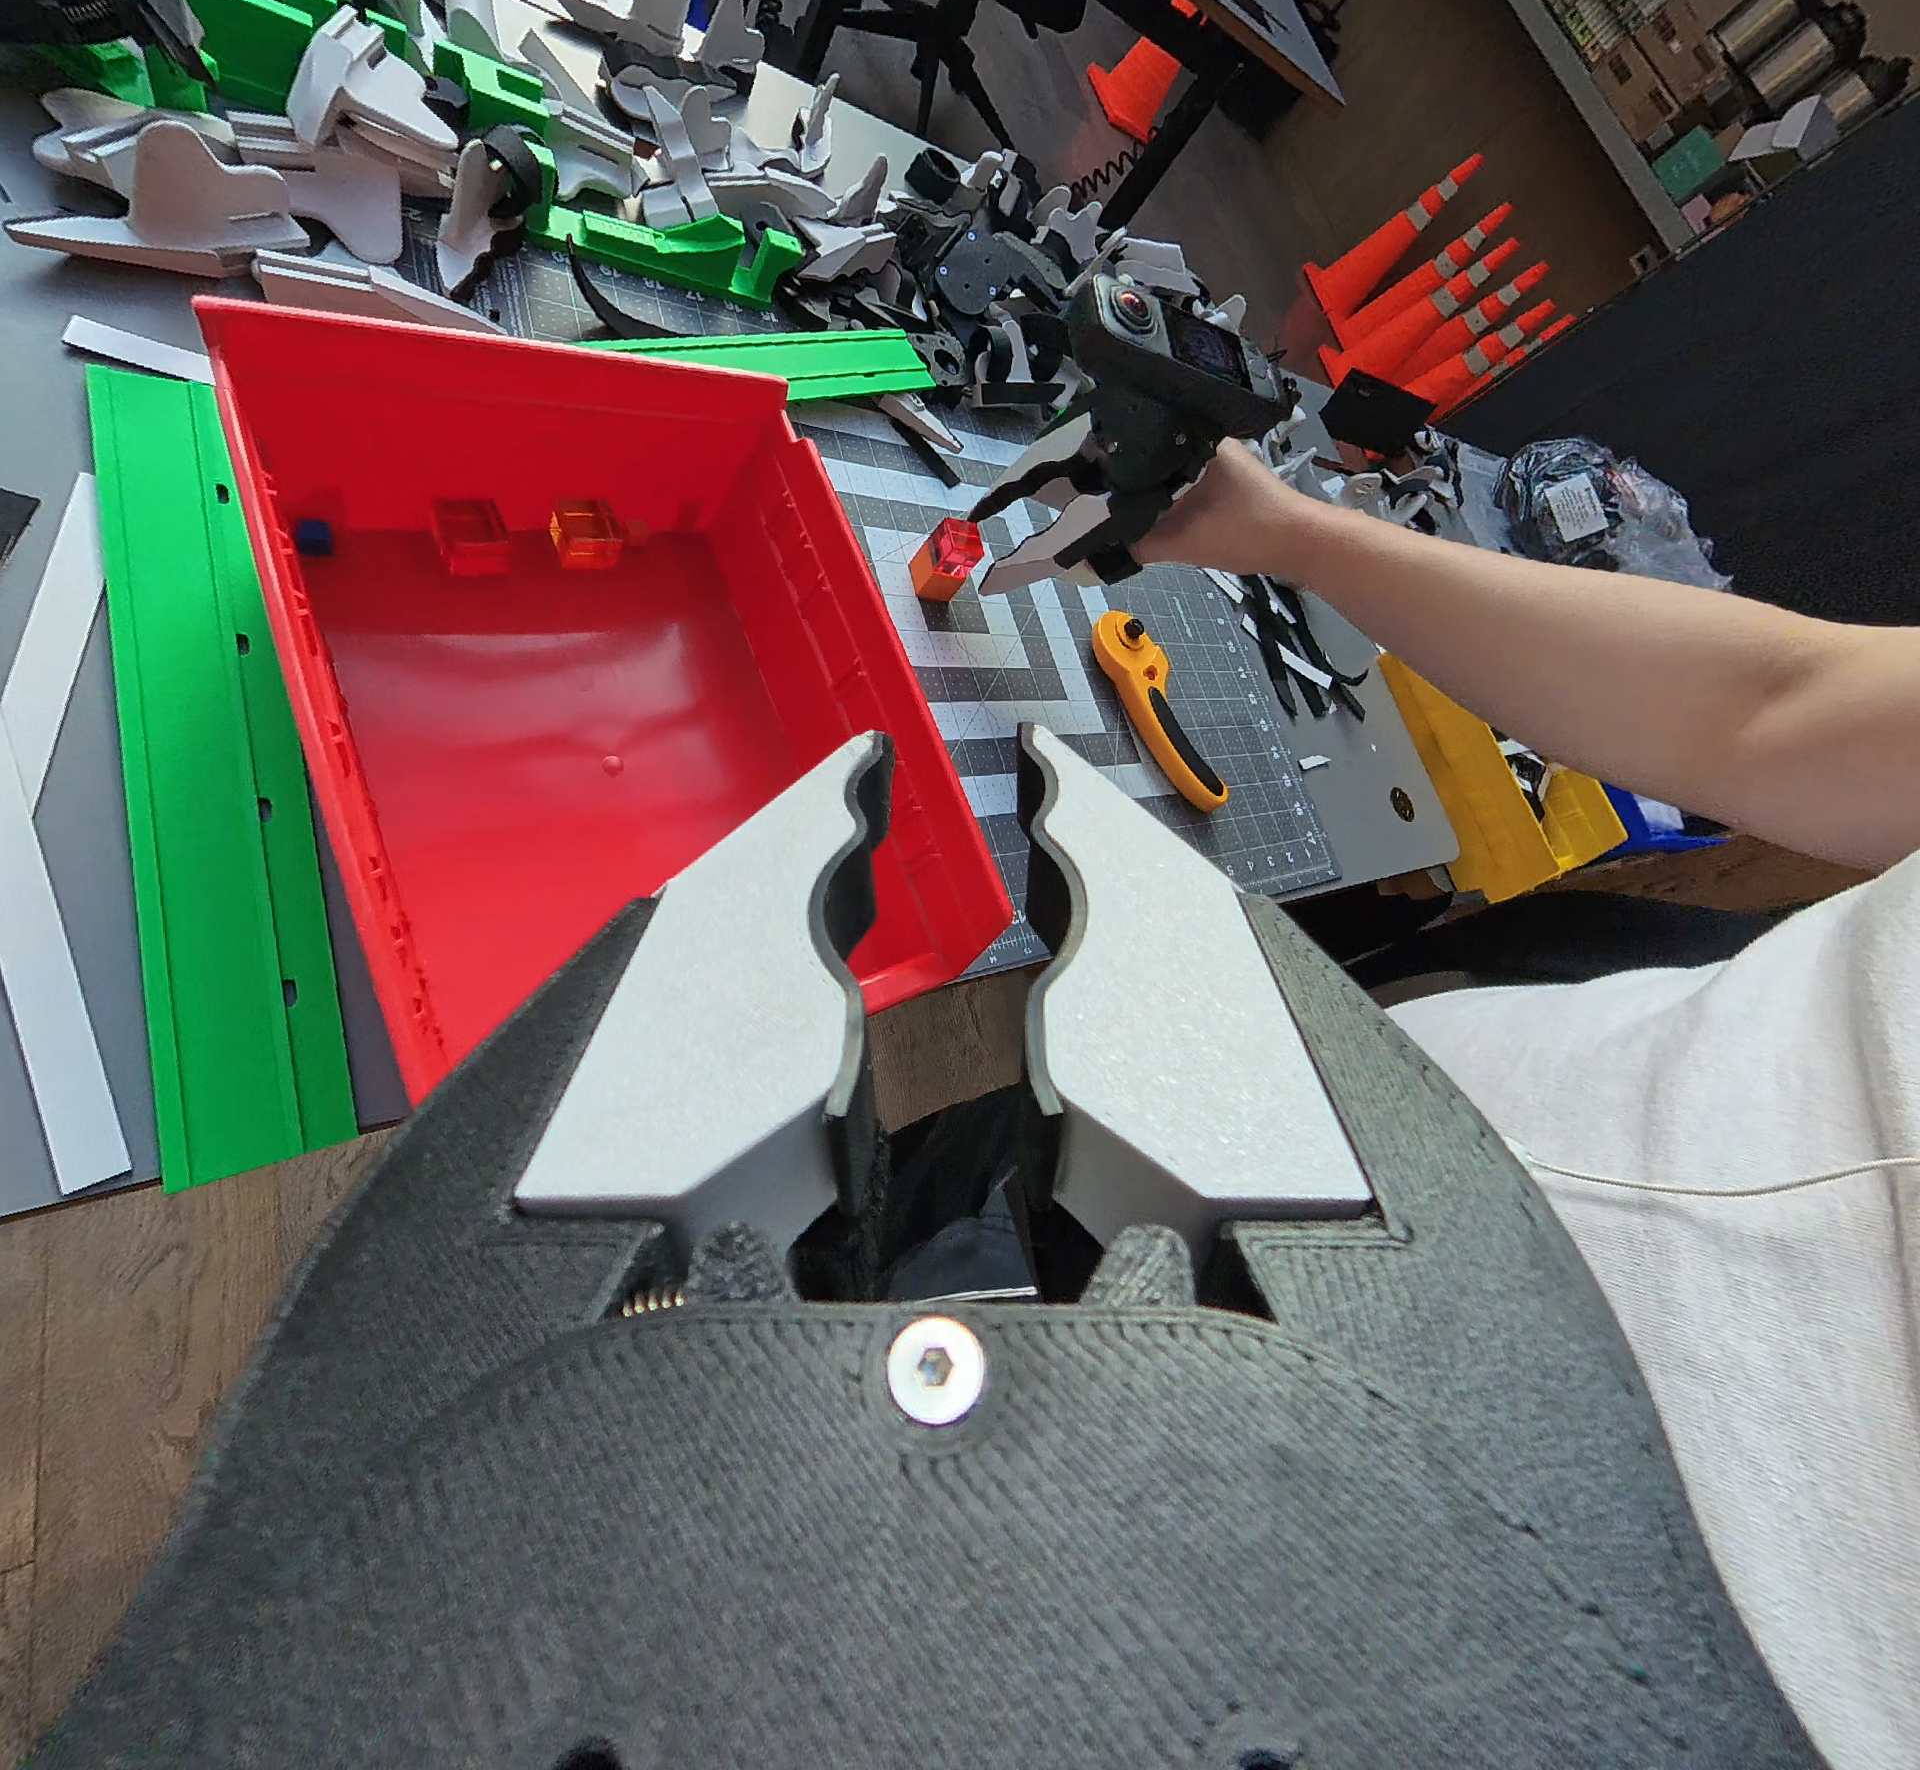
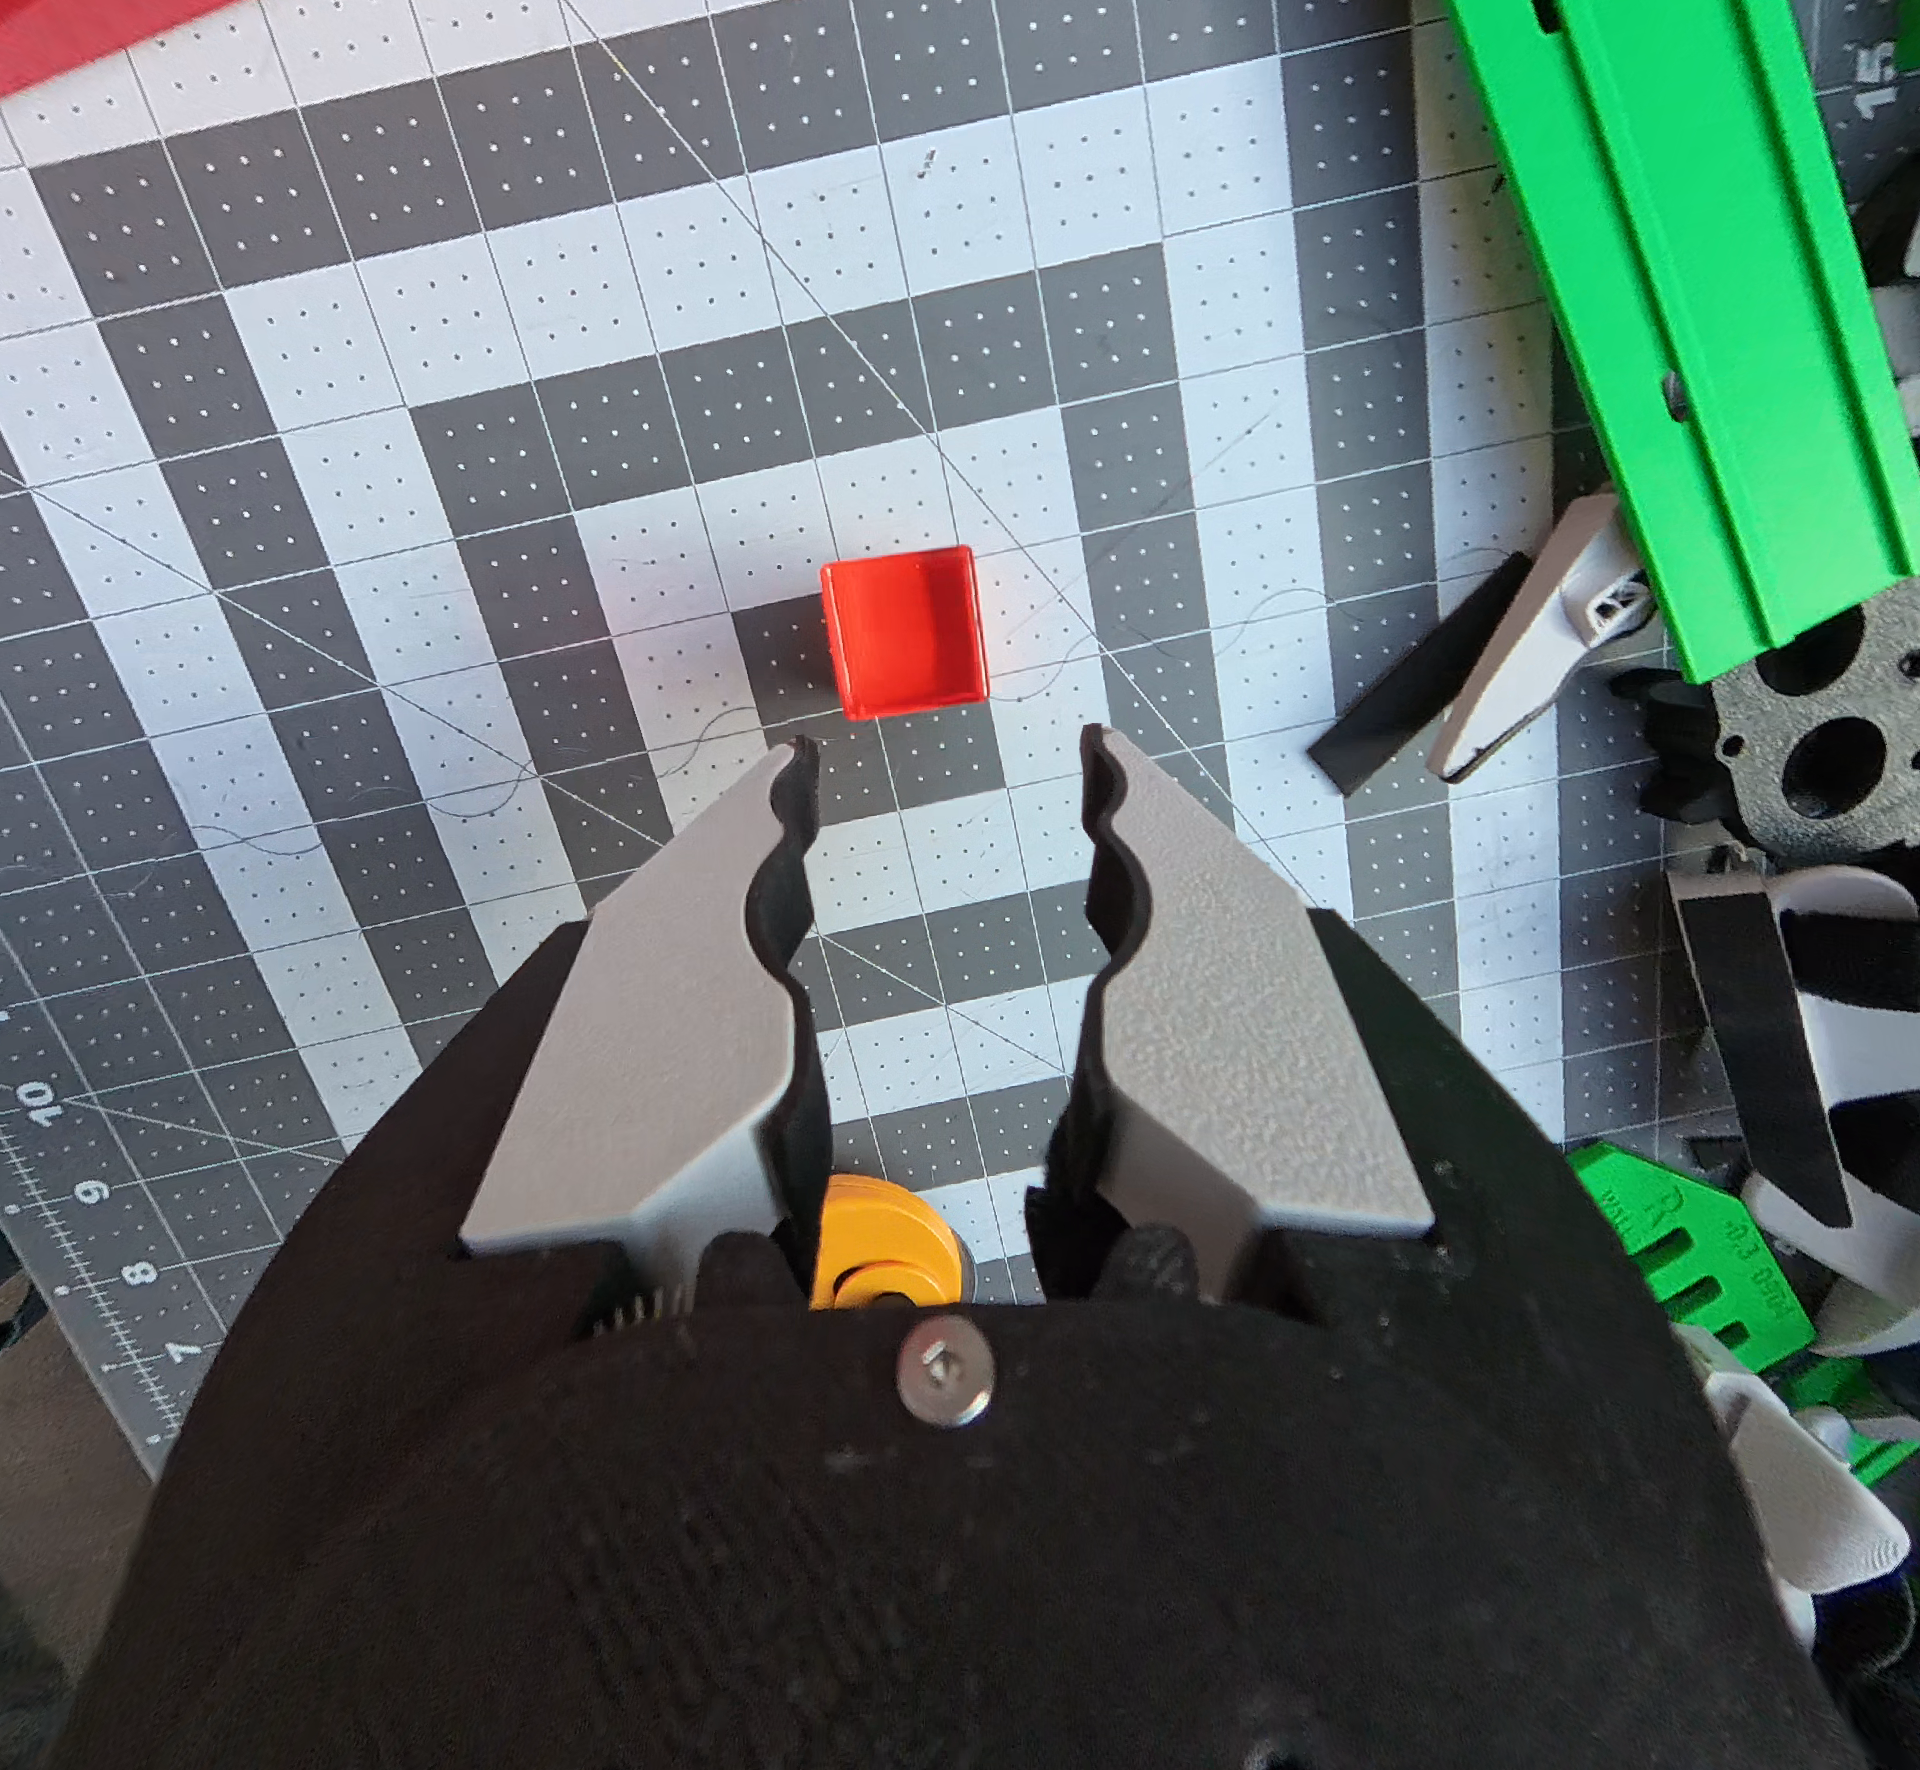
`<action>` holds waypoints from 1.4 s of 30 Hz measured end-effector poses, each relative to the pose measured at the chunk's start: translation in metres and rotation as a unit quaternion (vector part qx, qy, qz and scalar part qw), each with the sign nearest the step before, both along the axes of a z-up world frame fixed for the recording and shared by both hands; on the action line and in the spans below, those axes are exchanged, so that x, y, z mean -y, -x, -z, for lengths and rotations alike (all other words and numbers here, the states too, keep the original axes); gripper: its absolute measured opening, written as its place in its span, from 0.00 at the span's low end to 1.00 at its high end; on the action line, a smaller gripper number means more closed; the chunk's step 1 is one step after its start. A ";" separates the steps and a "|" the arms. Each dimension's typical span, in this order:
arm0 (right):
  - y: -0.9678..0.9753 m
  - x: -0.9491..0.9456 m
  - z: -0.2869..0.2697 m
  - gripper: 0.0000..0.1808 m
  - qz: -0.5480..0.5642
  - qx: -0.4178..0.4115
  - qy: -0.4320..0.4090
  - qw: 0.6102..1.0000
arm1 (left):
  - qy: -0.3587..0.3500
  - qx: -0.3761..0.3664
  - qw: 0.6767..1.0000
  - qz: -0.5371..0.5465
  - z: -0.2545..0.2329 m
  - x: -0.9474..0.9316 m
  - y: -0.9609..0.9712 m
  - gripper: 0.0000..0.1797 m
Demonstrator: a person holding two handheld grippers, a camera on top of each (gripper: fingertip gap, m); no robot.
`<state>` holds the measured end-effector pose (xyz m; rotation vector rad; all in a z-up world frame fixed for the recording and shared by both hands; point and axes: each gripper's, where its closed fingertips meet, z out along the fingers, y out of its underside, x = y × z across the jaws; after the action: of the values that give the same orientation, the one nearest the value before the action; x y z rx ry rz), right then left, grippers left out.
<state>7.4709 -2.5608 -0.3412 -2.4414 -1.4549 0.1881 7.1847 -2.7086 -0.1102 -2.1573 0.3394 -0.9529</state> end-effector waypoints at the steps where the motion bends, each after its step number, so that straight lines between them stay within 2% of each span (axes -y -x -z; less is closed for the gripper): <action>1: -0.004 0.001 0.002 0.28 0.004 -0.005 -0.008 1.000 | 0.001 -0.004 1.000 0.005 -0.001 -0.001 -0.001 0.12; 7: 0.002 0.002 0.016 0.28 0.017 -0.066 -0.001 0.998 | 0.007 -0.027 0.999 0.023 -0.004 -0.002 -0.005 0.12; 15: 0.015 0.000 0.025 0.14 -0.005 -0.078 -0.003 0.997 | 0.016 -0.038 0.999 0.031 -0.002 -0.001 -0.014 0.12; 42: 0.014 0.001 0.025 0.14 -0.060 -0.077 0.037 0.995 | 0.026 -0.024 0.998 0.042 0.004 0.001 -0.024 0.12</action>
<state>7.4572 -2.5615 -0.3664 -2.3387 -1.5516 0.4528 7.2087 -2.7096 -0.1142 -2.2310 0.4359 -0.9687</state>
